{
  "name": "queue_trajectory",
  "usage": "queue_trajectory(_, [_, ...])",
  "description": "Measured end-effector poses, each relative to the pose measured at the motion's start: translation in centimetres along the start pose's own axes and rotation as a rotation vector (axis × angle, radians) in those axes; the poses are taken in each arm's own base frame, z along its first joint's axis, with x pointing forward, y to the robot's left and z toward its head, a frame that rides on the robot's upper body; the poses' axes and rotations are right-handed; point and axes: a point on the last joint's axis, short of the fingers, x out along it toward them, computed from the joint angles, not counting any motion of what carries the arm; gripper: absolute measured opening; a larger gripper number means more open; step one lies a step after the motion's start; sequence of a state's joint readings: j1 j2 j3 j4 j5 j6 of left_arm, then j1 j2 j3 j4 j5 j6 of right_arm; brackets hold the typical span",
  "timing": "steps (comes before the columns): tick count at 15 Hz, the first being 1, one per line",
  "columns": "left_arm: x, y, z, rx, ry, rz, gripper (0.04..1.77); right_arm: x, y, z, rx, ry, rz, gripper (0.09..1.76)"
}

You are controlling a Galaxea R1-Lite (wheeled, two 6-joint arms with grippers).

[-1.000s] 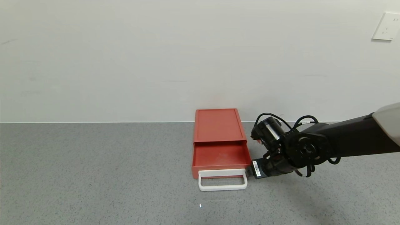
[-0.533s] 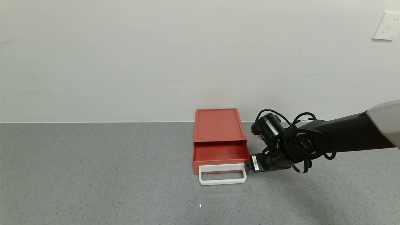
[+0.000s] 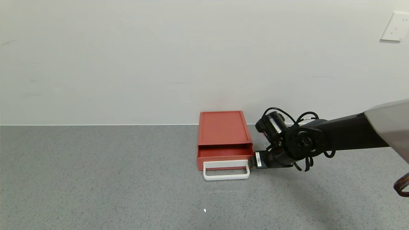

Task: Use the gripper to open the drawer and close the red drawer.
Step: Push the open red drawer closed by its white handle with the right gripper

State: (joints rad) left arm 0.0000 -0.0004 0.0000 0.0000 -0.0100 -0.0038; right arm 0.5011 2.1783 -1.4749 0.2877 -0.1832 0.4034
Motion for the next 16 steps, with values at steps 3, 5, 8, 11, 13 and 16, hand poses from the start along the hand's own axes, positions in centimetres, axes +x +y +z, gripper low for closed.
queue_trajectory(3, [0.0, 0.0, 0.0, 0.0, 0.0, 0.0, 1.75, 0.5, 0.0, 0.5, 0.017, -0.007, 0.001, 1.71])
queue_trajectory(5, [0.0, 0.0, 0.0, 0.0, 0.0, 0.001, 1.75, 0.9, 0.0, 0.8, 0.036, -0.012, 0.002, 1.71])
queue_trajectory(8, [0.0, 0.0, 0.0, 0.0, 0.0, 0.001, 1.75, 1.3, 0.1, 1.4, 0.046, -0.024, 0.006, 1.71])
queue_trajectory(11, [0.0, 0.0, 0.0, 0.0, 0.0, 0.001, 1.75, 1.6, 0.2, 1.6, 0.047, -0.028, 0.008, 1.71])
queue_trajectory(13, [0.0, 0.0, 0.0, 0.0, 0.002, 0.001, 1.75, 1.7, 0.1, 1.9, 0.06, -0.038, 0.01, 1.71])
queue_trajectory(16, [0.0, 0.0, 0.0, 0.0, 0.002, 0.001, 1.75, 2.0, 0.2, 2.2, 0.073, -0.044, 0.011, 1.71])
